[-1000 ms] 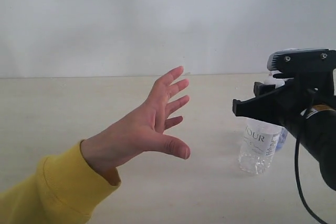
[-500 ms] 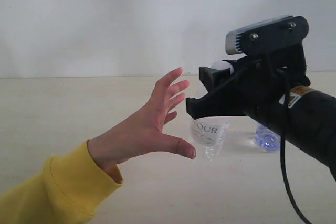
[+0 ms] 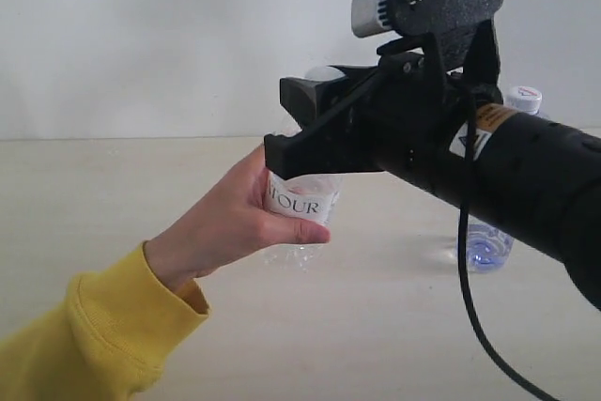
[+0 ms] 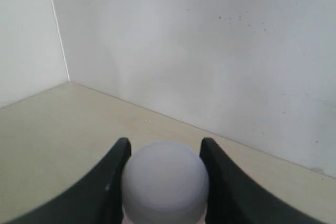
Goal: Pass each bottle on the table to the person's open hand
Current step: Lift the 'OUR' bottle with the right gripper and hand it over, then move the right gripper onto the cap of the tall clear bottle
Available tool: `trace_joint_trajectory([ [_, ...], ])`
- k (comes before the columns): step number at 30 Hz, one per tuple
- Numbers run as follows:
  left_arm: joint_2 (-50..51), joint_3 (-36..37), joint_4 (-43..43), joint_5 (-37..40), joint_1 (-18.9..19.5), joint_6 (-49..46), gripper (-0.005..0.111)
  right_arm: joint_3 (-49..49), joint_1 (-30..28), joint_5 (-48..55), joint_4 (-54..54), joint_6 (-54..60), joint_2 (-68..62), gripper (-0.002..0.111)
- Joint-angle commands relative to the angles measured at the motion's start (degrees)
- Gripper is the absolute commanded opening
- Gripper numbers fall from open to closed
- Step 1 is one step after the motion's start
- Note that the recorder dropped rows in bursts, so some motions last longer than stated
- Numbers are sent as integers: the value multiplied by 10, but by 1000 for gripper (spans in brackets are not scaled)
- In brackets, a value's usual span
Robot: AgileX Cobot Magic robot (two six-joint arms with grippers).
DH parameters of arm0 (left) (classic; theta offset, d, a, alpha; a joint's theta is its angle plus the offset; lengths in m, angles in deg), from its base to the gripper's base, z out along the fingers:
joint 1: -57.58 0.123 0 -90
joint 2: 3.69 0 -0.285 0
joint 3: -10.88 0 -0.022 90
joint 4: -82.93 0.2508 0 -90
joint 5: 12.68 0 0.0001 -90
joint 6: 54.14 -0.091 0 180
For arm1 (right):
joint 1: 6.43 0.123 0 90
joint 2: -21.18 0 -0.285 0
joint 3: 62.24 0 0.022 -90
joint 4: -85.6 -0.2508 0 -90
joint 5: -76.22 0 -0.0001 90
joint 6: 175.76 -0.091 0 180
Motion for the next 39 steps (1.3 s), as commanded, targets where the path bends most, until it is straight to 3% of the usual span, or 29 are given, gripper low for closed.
trace_joint_trajectory([
  [1,-2,-2,1,-2,2,2,4,3,1,6,2,9,7,46],
  [2,-2,-2,1,-2,2,2,4,3,1,1,-15,17,7,63],
  [4,-2,-2,1,-2,2,2,4,3,1,-8,-76,46,7,84],
  [7,-2,-2,1,-2,2,2,4,3,1,-12,-167,166,14,83],
  [11,-2,-2,1,-2,2,2,4,3,-5,-62,-362,412,79,82],
  [13,-2,-2,1,-2,2,2,4,3,-48,-61,-434,497,118,82],
  [14,-2,-2,1,-2,2,2,4,3,-103,-26,-460,514,140,82],
  [15,-2,-2,1,-2,2,2,4,3,-129,-3,-460,514,147,82],
  [17,-2,-2,1,-2,2,2,4,3,-240,68,-456,505,154,82],
  [19,-2,-2,1,-2,2,2,4,3,-302,117,-432,492,144,82],
  [21,-2,-2,1,-2,2,2,4,3,-327,138,-339,398,128,82],
  [26,-2,-2,1,-2,2,2,4,3,-327,83,-89,166,44,82],
  [39,-2,-2,1,-2,2,2,4,3,-327,-37,-19,75,-59,82],
])
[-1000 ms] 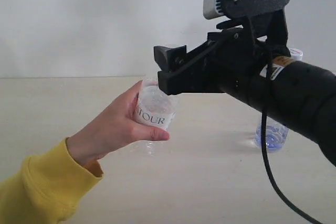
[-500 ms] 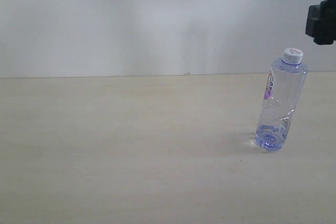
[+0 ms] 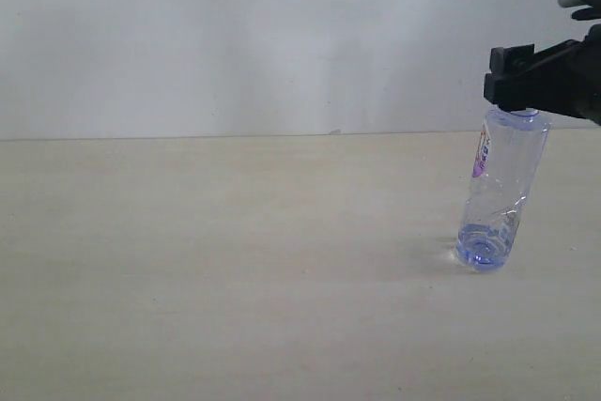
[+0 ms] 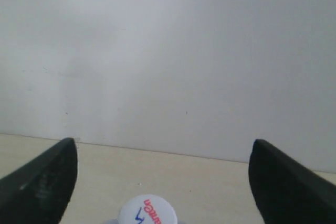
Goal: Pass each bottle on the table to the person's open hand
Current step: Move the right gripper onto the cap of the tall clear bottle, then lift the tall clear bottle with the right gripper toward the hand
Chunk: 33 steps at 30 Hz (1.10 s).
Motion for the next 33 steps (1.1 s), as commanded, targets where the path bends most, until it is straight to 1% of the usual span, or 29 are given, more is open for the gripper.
trace_joint_trajectory([
  [1,-2,-2,1,-2,2,2,4,3,-2,-43,18,-27,-32,82],
  [12,-2,-2,1,-2,2,2,4,3,-2,-61,13,-27,-72,82],
  [17,-2,-2,1,-2,2,2,4,3,-22,-68,11,-39,-88,82],
  [20,-2,-2,1,-2,2,2,4,3,-24,-67,16,-48,-90,81],
  [22,-2,-2,1,-2,2,2,4,3,-24,-67,30,-53,-90,72],
  [24,-2,-2,1,-2,2,2,4,3,-24,-65,31,-62,-90,59],
  [27,-2,-2,1,-2,2,2,4,3,-24,-64,35,-63,-90,32],
  [31,-2,-2,1,-2,2,2,4,3,-24,-61,36,-63,-90,2],
  [32,-2,-2,1,-2,2,2,4,3,-24,-59,36,-63,-90,0],
  [33,-2,-2,1,-2,2,2,4,3,-24,-57,36,-63,-90,0],
])
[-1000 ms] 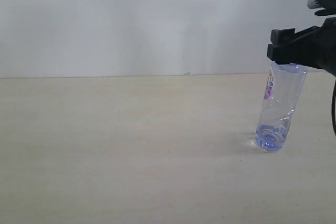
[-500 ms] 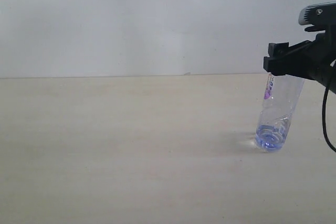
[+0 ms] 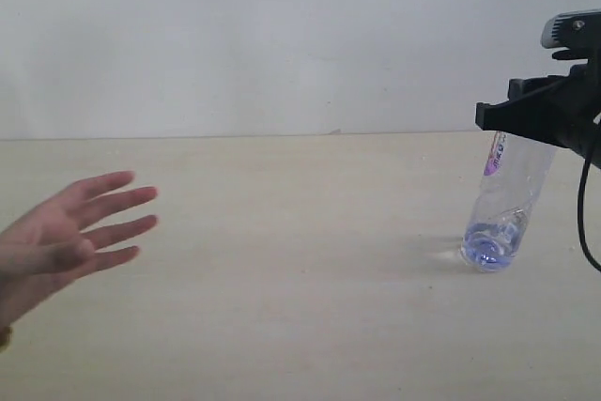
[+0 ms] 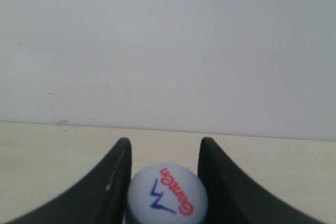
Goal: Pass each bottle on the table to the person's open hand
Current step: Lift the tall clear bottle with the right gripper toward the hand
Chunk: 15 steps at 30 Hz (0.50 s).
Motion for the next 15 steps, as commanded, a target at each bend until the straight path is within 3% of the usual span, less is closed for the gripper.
trace_joint_trajectory([
  [1,-2,-2,1,-2,2,2,4,3,-4,2,7,0,1,0],
  [10,-2,-2,1,-2,2,2,4,3,7,9,28,18,55,0],
  [15,-2,-2,1,-2,2,2,4,10,49,106,43,18,127,0],
])
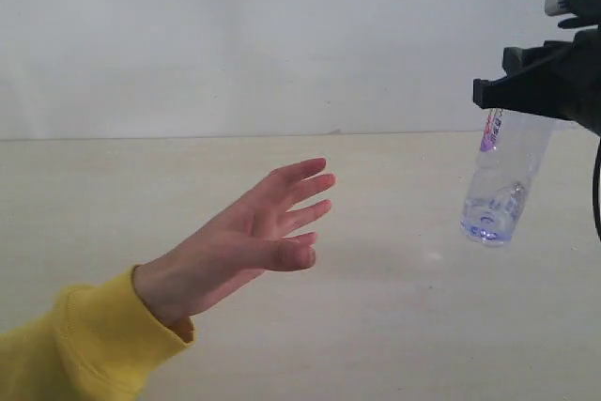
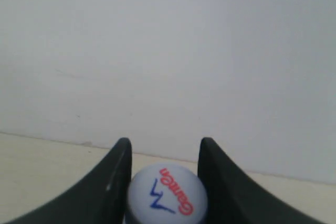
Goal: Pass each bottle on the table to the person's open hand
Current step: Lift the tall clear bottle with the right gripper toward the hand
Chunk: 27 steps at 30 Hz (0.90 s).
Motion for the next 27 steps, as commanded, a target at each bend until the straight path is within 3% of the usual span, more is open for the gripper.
trace_joint_trajectory([
  [1,-2,-2,1,-2,2,2,4,10,38,91,15,-4,68,0],
  [10,-2,-2,1,-2,2,2,4,10,196,144,13,-51,112,0],
  [14,-2,-2,1,-2,2,2,4,10,260,93,13,-59,101,0],
  [19,-2,-2,1,-2,2,2,4,27,290,73,13,-105,87,0],
  [27,-2,-2,1,-2,2,2,4,52,291,68,36,-137,62,2],
])
